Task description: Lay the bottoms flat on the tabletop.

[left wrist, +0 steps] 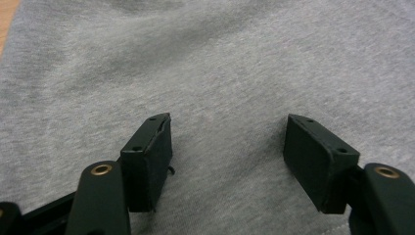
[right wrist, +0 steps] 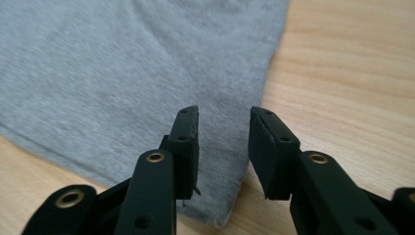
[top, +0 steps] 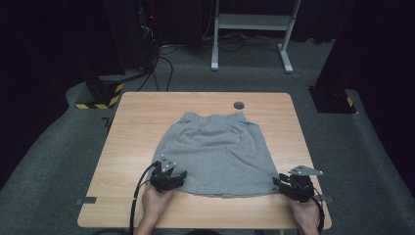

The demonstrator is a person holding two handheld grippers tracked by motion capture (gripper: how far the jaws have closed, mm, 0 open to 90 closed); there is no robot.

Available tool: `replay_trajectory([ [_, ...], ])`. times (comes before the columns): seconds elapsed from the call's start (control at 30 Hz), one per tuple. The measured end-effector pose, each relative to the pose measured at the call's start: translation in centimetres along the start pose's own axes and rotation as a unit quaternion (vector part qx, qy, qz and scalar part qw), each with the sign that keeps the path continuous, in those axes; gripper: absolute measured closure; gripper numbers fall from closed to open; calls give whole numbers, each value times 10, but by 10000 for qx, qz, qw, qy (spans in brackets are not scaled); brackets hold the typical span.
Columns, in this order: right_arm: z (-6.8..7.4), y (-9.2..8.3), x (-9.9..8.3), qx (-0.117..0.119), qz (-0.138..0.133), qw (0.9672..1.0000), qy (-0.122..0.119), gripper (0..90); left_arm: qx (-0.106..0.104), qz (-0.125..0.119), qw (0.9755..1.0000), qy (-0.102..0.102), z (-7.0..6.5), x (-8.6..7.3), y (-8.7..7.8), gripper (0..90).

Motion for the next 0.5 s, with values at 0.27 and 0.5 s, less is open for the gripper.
replay_trajectory([
  [0.27, -10, -1, -10, -335, 249, 9985, -367, 900, 0, 1, 10000, -3, 0, 0, 0, 352],
  [0.5, -7, 1, 15, -293, -73, 9990, -343, 779, -46, -15, 10000, 23, 0, 0, -1, 387],
])
Point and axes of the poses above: each handheld gripper's, and its own axes: y roughly forward along the jaws, x roughly out of its top, z roughly to its left, the point moved 9 cm from there along y, roughly forward along the jaws, and after that the axes turned 5 degrees about x, right-handed, at the moved point
